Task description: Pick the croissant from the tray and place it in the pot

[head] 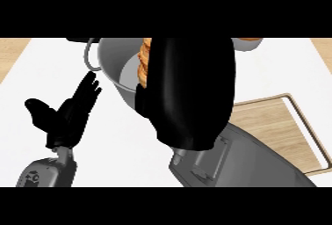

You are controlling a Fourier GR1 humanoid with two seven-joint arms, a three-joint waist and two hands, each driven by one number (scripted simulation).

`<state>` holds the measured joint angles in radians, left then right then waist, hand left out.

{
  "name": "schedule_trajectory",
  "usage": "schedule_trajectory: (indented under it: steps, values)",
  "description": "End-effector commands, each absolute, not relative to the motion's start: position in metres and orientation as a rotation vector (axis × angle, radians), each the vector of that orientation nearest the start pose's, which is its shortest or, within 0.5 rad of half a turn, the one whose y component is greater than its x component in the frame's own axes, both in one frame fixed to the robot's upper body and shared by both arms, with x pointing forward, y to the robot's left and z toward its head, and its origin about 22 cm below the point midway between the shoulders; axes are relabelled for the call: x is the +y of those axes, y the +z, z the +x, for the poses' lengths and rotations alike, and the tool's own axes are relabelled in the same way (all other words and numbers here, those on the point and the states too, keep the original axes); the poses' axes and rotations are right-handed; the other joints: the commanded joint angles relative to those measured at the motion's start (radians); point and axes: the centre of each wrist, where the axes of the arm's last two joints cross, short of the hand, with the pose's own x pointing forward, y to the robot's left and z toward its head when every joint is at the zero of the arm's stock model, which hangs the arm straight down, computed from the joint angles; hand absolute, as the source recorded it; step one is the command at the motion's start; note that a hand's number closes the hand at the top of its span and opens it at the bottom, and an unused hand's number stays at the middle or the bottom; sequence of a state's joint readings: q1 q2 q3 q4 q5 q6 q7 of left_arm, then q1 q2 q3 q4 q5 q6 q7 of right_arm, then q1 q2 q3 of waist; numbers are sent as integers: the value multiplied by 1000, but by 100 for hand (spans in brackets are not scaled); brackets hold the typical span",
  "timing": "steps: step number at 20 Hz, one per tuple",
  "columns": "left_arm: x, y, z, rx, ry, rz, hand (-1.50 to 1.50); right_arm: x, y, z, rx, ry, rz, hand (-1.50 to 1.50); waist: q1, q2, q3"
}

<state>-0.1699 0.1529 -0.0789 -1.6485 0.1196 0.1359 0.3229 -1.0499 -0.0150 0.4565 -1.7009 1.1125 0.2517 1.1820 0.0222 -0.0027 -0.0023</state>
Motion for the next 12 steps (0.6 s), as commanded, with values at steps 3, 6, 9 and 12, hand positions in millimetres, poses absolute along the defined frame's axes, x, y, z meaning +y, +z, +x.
schedule_trajectory:
  steps: [3, 6, 9, 12]
  values:
    - [224, 82, 282, -1491, -48, -7, 0, 6, 298, 300, -1427, 510, -1243, 150, 22, 6, 0]
    - [220, 60, 278, -1474, -42, 2, 0, 8, 303, 323, -1409, 498, -1252, 150, 15, 10, 0]
    - [224, 63, 276, -1481, -49, -3, 0, 10, 310, 341, -1370, 489, -1212, 150, 22, 10, 0]
    - [207, 71, 277, -1479, -62, -10, 0, 13, 297, 360, -1336, 507, -1215, 150, 21, 11, 1]
